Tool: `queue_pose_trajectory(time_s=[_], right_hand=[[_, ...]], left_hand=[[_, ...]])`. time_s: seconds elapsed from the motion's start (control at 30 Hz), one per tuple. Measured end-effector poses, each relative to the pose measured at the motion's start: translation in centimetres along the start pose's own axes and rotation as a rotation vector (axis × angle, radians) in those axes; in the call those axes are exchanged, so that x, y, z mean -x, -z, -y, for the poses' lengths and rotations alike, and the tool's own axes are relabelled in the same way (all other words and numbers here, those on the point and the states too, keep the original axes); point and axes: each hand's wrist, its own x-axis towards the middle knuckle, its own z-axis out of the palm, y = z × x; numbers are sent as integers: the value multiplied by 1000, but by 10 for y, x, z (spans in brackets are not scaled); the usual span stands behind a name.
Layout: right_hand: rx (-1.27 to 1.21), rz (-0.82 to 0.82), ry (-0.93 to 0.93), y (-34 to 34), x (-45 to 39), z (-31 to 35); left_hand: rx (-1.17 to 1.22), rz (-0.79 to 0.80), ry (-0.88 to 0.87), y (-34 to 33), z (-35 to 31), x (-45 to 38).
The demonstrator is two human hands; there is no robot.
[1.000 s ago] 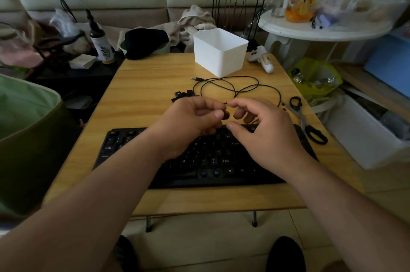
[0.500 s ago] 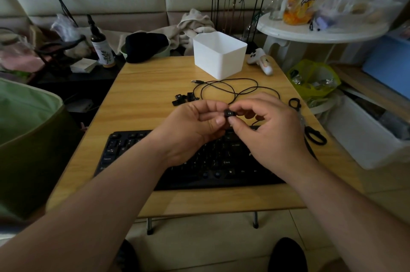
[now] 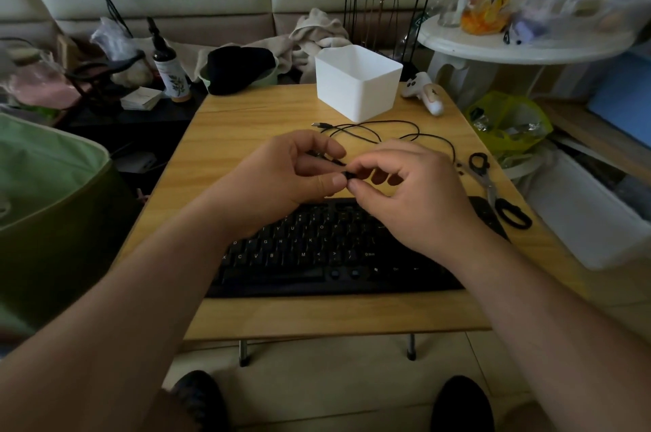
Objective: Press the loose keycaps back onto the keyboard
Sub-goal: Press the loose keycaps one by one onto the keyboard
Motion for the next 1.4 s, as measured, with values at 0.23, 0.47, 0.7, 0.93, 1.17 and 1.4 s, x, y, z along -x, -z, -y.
queue_pose_trajectory(time_s=[0.23, 0.47, 0.7, 0.93, 1.17, 1.4], right_hand=[[-59, 74, -7, -10, -13, -1], [-94, 18, 5, -21, -19, 0], [-63, 37, 27, -28, -23, 1], [43, 174, -35, -27, -33, -5], [223, 538, -346, -29, -39, -13], [238, 610, -356, -39, -46, -7]], left_hand=[[-155, 12, -30, 13, -8, 7], [-208, -42, -18, 23, -9, 10], [-210, -63, -14, 24, -5, 12], [-336, -85, -38, 29, 15, 6], [-659, -156, 52, 34, 37, -4], [-736, -138, 40, 25, 44, -13]])
